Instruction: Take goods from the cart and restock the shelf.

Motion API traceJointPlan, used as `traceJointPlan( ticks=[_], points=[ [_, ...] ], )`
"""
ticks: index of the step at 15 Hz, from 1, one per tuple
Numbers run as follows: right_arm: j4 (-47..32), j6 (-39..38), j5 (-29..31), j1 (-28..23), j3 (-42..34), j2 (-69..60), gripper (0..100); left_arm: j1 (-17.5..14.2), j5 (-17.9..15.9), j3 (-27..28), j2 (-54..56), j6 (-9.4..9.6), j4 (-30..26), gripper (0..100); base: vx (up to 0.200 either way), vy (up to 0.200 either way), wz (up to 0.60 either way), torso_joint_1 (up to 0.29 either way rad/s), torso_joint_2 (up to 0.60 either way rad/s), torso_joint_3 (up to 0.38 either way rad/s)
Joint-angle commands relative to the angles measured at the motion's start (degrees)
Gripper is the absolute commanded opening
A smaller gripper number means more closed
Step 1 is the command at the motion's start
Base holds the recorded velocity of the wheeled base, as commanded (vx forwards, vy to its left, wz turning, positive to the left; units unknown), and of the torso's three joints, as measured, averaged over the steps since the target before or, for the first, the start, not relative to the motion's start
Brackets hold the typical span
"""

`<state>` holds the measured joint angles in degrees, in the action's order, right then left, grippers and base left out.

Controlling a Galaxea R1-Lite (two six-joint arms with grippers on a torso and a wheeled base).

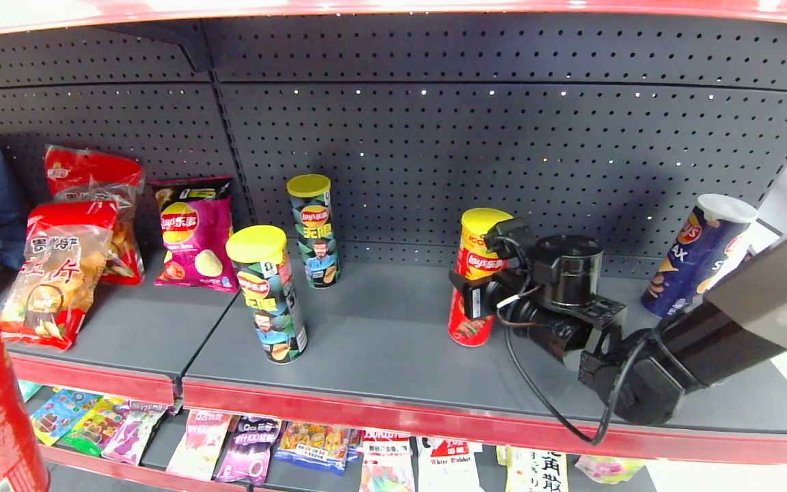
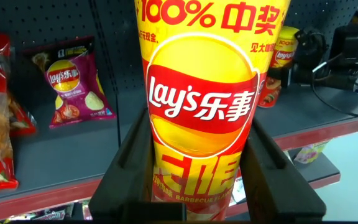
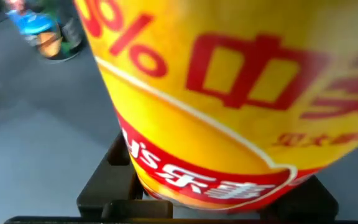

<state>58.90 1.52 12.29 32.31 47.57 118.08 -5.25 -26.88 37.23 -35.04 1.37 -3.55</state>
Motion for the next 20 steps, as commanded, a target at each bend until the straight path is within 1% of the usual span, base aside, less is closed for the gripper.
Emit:
traceJointPlan(
  ticks=[1,3,5,7,11,15,20],
  points=[
    [0.33,0.06,1.16,1.18,-0.55,-2.50,0,-0.02,-0.01,-0.14,-0.12,0.04,-0.06,0,0.000,0.000,0.00,0.000,0.00,0.000],
    [1.39,0.06,2.74,1.97,-1.60,-3.21,0,-0.02,-0.01,-0.05,-0.21,-0.05,-0.06,0,0.000,0.000,0.00,0.000,0.00,0.000],
    [5.78,0.50,4.85,3.11,-4.33,-3.29,0,-0.02,-0.10,0.04,-0.38,-0.05,-0.06,0,0.000,0.000,0.00,0.000,0.00,0.000],
    [8.07,0.59,6.26,4.17,-8.02,-4.70,0,-0.02,-1.33,-0.05,-1.00,-0.05,-0.06,0,0.000,0.000,0.00,0.000,0.00,0.000],
    [8.16,0.59,6.78,5.14,-12.41,-8.21,0,-0.02,-2.21,-0.40,-1.70,-0.05,-0.14,0,0.000,0.000,0.00,0.000,0.00,0.000],
    [8.16,0.23,8.63,6.89,-12.68,-8.13,0,-0.02,-2.74,-0.93,-1.79,-0.05,-0.23,0,0.000,0.000,0.00,0.000,0.00,0.000],
    [8.16,-0.03,11.00,10.59,-14.70,-7.95,0,-0.02,-2.65,-1.46,-1.88,-0.05,-0.23,0,0.000,0.000,0.00,0.000,0.00,0.000]
  ],
)
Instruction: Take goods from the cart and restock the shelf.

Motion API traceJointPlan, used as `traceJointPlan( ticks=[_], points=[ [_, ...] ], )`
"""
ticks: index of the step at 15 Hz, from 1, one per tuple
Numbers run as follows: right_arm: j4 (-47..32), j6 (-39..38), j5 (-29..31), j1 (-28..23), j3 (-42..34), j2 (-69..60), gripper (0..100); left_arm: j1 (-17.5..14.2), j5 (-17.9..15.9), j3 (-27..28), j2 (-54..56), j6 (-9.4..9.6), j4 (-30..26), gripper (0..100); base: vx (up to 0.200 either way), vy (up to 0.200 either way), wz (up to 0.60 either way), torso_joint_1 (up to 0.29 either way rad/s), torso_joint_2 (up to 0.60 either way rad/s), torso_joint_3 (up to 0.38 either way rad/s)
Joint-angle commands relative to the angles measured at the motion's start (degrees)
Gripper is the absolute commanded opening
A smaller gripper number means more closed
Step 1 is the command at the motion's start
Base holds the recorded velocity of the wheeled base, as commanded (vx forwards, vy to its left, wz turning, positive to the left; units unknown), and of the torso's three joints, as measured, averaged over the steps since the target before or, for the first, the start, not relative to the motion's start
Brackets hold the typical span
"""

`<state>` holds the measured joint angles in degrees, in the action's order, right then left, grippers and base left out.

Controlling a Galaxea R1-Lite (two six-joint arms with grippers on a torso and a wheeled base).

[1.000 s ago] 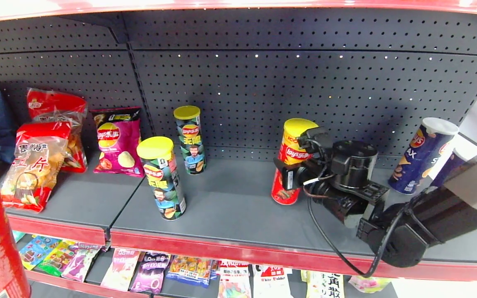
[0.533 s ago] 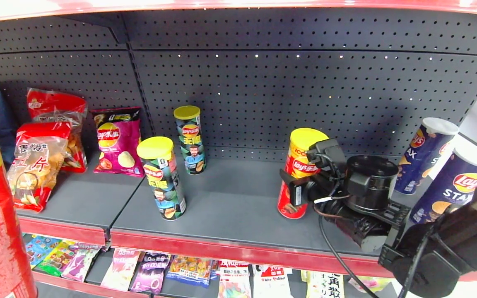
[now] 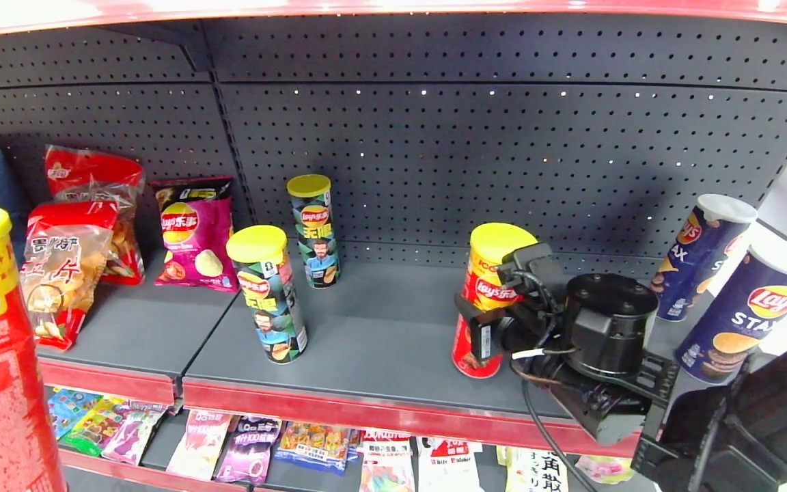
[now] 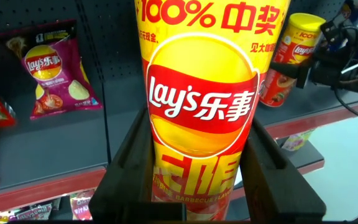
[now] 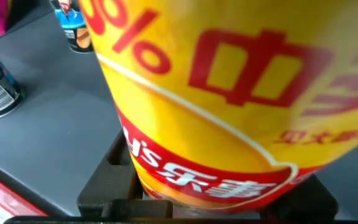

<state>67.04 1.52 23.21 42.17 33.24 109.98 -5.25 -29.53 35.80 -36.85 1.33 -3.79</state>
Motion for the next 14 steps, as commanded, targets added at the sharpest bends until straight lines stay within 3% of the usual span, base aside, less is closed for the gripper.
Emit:
traceJointPlan(
  ticks=[1,14],
  points=[
    [0.02,-0.03,0.08,0.81,-0.55,0.23,0,-0.02,-0.01,-0.03,-0.06,-0.01,0.01,0,0.000,0.000,0.00,0.000,0.00,0.000],
    [0.82,-0.38,0.26,2.74,-2.13,1.02,0,-0.02,-0.09,-0.03,-0.94,-0.10,0.10,0,0.000,0.000,0.00,0.000,0.00,0.000]
  ],
)
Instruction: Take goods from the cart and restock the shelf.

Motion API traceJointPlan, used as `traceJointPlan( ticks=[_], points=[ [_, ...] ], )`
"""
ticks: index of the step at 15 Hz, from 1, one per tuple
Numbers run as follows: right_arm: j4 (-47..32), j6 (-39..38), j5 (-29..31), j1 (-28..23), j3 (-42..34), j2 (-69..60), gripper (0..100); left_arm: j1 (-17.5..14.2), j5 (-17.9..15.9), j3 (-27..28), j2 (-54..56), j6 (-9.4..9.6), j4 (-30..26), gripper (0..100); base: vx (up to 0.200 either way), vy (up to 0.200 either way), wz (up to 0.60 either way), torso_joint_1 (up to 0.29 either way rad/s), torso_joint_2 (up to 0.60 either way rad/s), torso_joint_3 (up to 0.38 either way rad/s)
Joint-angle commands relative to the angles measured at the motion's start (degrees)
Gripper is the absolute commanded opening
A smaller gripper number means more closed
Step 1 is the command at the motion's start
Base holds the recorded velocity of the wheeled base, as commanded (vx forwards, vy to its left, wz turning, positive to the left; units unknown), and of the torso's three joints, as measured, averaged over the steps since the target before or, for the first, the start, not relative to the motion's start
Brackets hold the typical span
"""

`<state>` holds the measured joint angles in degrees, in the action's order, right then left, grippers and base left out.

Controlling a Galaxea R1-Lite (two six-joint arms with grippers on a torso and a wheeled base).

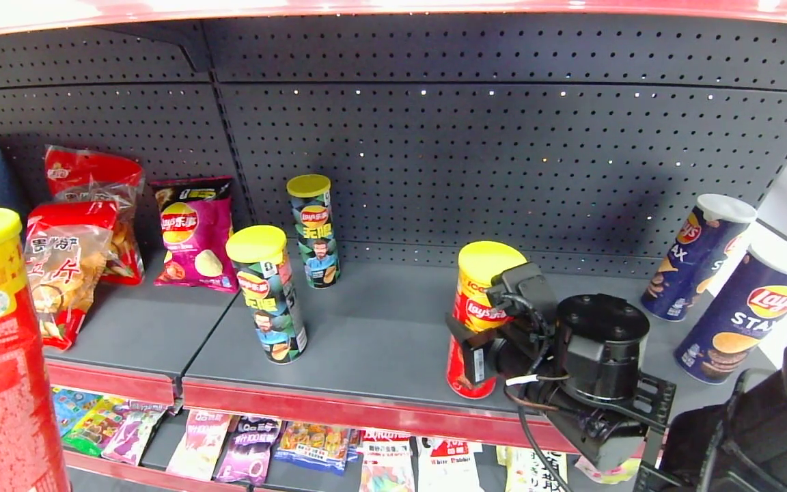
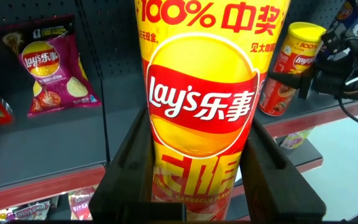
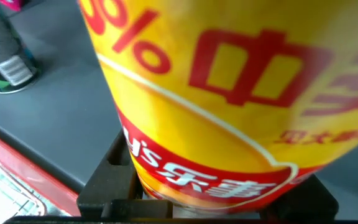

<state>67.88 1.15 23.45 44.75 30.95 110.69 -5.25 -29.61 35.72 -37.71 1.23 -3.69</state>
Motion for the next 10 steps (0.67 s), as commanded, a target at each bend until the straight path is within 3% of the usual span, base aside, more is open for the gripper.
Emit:
traceJointPlan(
  ticks=[1,10],
  points=[
    [0.06,0.00,0.01,0.07,0.25,0.49,0,-0.02,-0.01,0.05,0.00,0.00,0.00,0,0.000,0.000,0.00,0.000,0.00,0.000],
    [0.06,-0.09,0.01,0.60,-0.10,1.28,0,-0.02,-0.10,0.05,-0.09,0.00,0.00,0,0.000,0.000,0.00,0.000,0.00,0.000]
  ],
)
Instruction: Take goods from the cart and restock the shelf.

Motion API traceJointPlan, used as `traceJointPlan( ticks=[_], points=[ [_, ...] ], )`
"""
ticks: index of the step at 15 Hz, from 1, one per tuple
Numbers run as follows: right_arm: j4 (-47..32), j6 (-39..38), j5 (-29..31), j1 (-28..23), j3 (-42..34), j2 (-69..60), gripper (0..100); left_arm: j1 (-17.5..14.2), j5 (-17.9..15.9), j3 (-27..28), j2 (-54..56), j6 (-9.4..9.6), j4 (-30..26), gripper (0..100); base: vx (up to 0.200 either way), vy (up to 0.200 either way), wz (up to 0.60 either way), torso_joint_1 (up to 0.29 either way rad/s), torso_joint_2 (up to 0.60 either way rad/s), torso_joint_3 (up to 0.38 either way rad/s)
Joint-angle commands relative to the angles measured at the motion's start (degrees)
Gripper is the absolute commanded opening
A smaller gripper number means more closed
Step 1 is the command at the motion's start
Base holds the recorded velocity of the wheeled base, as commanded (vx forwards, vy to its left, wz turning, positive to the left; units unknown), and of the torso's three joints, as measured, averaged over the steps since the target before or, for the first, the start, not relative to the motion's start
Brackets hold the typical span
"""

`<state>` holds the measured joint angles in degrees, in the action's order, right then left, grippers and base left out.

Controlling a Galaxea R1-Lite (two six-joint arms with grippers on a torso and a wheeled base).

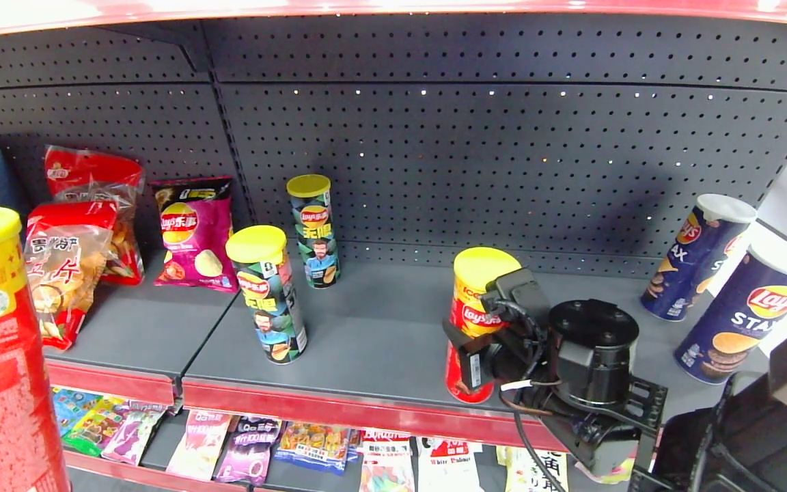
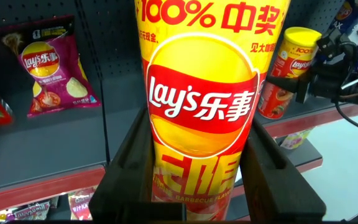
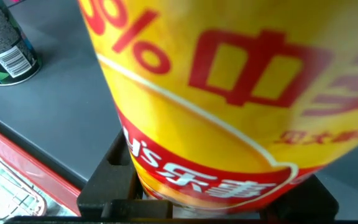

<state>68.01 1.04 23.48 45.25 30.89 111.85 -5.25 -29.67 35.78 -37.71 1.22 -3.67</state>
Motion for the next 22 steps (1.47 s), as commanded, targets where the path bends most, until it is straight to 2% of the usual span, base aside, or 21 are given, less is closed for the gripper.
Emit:
traceJointPlan(
  ticks=[1,22],
  points=[
    [0.02,0.11,-0.01,0.19,-0.04,0.12,0,-0.02,-0.04,-0.01,-0.09,0.01,-0.02,0,0.000,0.000,0.00,0.000,0.00,0.000],
    [1.42,0.63,-0.01,0.72,-1.27,0.74,0,-0.02,-0.39,0.52,0.09,-0.16,0.07,0,0.000,0.000,0.00,0.000,0.00,0.000]
  ],
)
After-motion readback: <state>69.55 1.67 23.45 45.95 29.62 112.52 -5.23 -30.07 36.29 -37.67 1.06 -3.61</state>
